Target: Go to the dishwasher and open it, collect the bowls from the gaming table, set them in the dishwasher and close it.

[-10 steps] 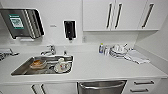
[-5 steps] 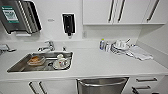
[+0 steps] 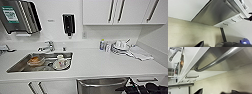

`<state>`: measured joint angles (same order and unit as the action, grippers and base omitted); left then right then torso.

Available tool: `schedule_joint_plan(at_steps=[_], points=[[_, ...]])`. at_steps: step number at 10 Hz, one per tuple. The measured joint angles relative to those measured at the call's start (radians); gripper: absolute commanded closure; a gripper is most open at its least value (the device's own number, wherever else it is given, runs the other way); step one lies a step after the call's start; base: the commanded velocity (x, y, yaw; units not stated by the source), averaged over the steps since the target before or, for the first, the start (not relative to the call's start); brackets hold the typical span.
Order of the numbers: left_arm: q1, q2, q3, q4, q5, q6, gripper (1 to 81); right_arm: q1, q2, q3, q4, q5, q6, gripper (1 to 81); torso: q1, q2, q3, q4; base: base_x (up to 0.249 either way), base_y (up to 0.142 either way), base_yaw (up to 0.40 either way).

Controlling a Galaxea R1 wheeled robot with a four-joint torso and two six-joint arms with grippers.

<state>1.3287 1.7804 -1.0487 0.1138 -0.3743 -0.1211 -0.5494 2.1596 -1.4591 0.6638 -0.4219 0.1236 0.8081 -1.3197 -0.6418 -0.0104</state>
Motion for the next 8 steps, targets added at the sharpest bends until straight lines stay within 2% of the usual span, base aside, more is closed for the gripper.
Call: schedule_joint_plan(at_steps=[1, 5, 8], points=[[0.0, 0.012, -0.005, 0.0, -0.003, 0.0, 1.0, 0.004, 0.019, -0.023, 0.002, -0.03, 0.049, 1.0, 0.0, 0.0, 0.0, 0.0, 0.0, 0.0, 0.0], [-0.001, 0.046, -0.034, 0.001, -0.009, 0.0, 1.0, 0.011, 0.095, -0.12, -0.008, -0.076, 0.41, 1.0, 0.0, 0.0, 0.0, 0.0, 0.0, 0.0, 0.0], [-0.011, 0.052, -0.04, 0.002, -0.011, 0.0, 1.0, 0.021, 0.17, -0.182, -0.025, -0.059, 0.559, 1.0, 0.0, 0.0, 0.0, 0.0, 0.0, 0.0, 0.0]])
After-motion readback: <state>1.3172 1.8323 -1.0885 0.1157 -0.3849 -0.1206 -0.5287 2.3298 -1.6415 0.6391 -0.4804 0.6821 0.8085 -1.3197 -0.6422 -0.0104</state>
